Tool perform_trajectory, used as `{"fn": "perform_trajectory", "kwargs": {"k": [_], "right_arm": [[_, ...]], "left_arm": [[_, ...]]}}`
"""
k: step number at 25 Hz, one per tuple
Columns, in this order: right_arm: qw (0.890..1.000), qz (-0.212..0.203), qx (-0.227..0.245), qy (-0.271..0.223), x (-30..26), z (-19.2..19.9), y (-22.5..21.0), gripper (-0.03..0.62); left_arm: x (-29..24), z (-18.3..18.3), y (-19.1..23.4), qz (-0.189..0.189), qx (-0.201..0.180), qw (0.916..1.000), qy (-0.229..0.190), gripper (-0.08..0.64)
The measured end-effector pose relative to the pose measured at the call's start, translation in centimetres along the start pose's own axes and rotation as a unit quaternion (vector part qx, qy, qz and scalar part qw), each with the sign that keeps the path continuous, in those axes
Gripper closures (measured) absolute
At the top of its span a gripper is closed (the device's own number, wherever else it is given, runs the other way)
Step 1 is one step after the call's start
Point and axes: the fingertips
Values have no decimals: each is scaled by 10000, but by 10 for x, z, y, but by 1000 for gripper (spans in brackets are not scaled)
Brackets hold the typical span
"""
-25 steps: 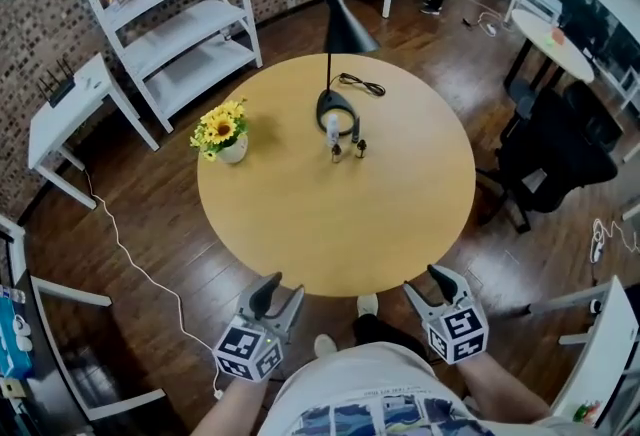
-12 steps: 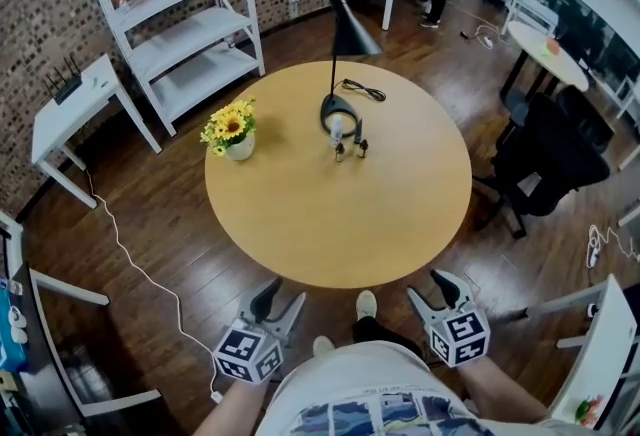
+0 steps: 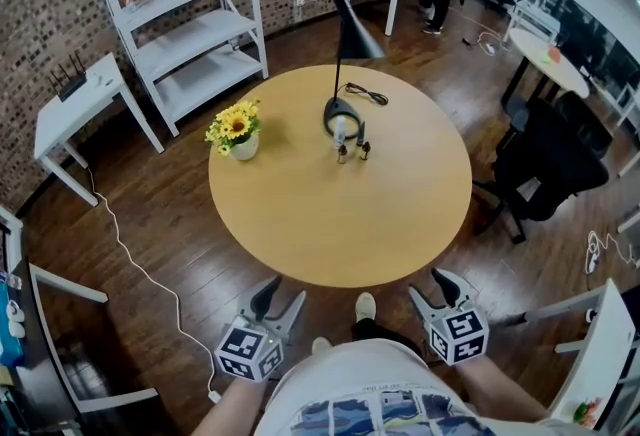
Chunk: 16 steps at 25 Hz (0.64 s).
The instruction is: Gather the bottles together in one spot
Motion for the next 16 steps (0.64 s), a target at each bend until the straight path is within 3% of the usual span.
{"fn": "perform_trajectory", "kwargs": {"k": [16], "right_arm": [[9996, -158, 132, 180, -15, 4, 12, 342]], "left_arm": [[3, 8, 13, -96, 83, 9999, 3, 371]]}}
Point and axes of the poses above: the fingertips, and each gripper's own axes: x backward along the fingers, y to its left, z out of its underside, and after that the axes turned 1 degree about -z, right-handed
